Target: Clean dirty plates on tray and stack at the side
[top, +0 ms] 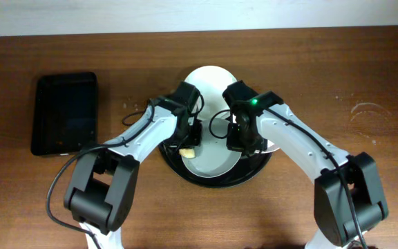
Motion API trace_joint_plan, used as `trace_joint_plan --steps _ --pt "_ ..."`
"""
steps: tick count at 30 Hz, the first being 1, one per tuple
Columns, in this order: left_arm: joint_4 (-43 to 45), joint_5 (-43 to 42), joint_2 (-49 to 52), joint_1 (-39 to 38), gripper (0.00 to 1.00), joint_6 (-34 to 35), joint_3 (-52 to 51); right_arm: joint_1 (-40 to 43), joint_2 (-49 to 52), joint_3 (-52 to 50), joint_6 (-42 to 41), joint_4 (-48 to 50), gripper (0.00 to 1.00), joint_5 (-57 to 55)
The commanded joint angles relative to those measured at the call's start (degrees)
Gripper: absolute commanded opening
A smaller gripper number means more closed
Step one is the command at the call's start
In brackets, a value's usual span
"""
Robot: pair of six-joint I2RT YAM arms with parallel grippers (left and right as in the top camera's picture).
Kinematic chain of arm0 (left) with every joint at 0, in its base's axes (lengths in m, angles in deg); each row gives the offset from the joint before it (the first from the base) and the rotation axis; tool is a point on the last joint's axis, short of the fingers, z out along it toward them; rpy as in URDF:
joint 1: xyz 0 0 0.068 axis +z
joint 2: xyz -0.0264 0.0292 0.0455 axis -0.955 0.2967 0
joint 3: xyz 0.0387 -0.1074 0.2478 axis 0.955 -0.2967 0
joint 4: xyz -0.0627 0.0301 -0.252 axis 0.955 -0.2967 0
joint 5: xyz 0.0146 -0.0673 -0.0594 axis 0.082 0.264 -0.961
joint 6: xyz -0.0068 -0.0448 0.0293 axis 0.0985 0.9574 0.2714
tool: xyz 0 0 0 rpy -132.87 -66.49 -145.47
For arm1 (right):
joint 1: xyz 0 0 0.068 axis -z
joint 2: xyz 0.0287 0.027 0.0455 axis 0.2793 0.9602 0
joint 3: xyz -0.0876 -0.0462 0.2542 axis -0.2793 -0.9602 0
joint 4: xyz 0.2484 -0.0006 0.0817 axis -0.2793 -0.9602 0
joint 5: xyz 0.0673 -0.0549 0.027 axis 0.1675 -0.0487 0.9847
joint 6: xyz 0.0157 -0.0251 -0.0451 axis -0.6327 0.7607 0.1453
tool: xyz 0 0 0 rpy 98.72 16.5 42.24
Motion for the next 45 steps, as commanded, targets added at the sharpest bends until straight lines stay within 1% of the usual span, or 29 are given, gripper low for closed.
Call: trace_joint_plan --steps 1,4,8,9,12,15,19,21,22,25,28,32,36,43,45 --pt "-4.9 11.1 1.9 0.2 0.00 0.8 4.9 -0.5 -2.3 1.1 0.8 -1.4 0.04 -2.6" --pt "-9.5 15.3 1.9 0.2 0.00 0.7 9.8 -0.5 -2.3 1.1 0.8 -1.6 0.04 -2.9" --pt "-12.3 15.0 1.9 0.2 0.00 0.3 13.3 -0.4 -2.4 1.2 0.8 -2.7 0.04 -4.3" --pt "-12.4 13.4 1.9 0.2 0.00 0.3 13.4 -0.4 -2.4 1.2 0.8 -2.7 0.04 -4.3" --pt "-12.1 4.0 1.9 0.2 0.00 0.3 13.4 -0.4 -2.4 1.2 0.5 -2.2 0.04 -4.3" --pt "-11.7 -3.1 2.0 0.1 0.00 0.3 13.3 -0.4 -2.4 1.2 -1.0 -1.8 0.04 -4.0" --pt "-8.6 -7.1 2.1 0.2 0.00 0.6 8.5 -0.5 -2.4 1.2 -1.0 -1.6 0.04 -3.8" --pt "-5.9 -10.7 2.1 0.2 0.00 0.8 5.2 -0.4 -2.4 1.2 -1.0 -1.7 0.04 -3.9" --pt "-3.0 -14.3 2.1 0.2 0.00 1.4 2.1 -0.4 -2.4 1.2 -1.0 -1.7 0.04 -3.8" --pt "0.3 -14.6 2.1 0.2 0.00 3.2 -2.1 -0.5 -2.4 1.2 -1.0 -1.7 0.04 -3.8" --pt "1.5 -11.8 2.1 0.2 0.00 3.2 -3.8 -0.4 -2.4 1.2 -1.0 -1.7 0.04 -3.9" --pt "1.5 -3.1 2.1 0.2 0.00 3.4 -3.6 -0.5 -2.4 1.2 -1.0 -1.9 0.04 -3.9" --pt "0.9 0.4 2.1 0.3 0.00 3.4 -2.1 -0.5 -2.4 1.2 -1.0 -1.9 0.04 -3.9" --pt "-7.3 10.3 2.1 0.2 0.00 3.4 5.6 -0.4 -2.4 1.2 -0.9 -2.0 0.04 -3.9" --pt "-8.8 11.6 2.1 0.2 0.00 3.3 7.5 -0.4 -2.4 1.2 -0.9 -2.1 0.04 -3.9"
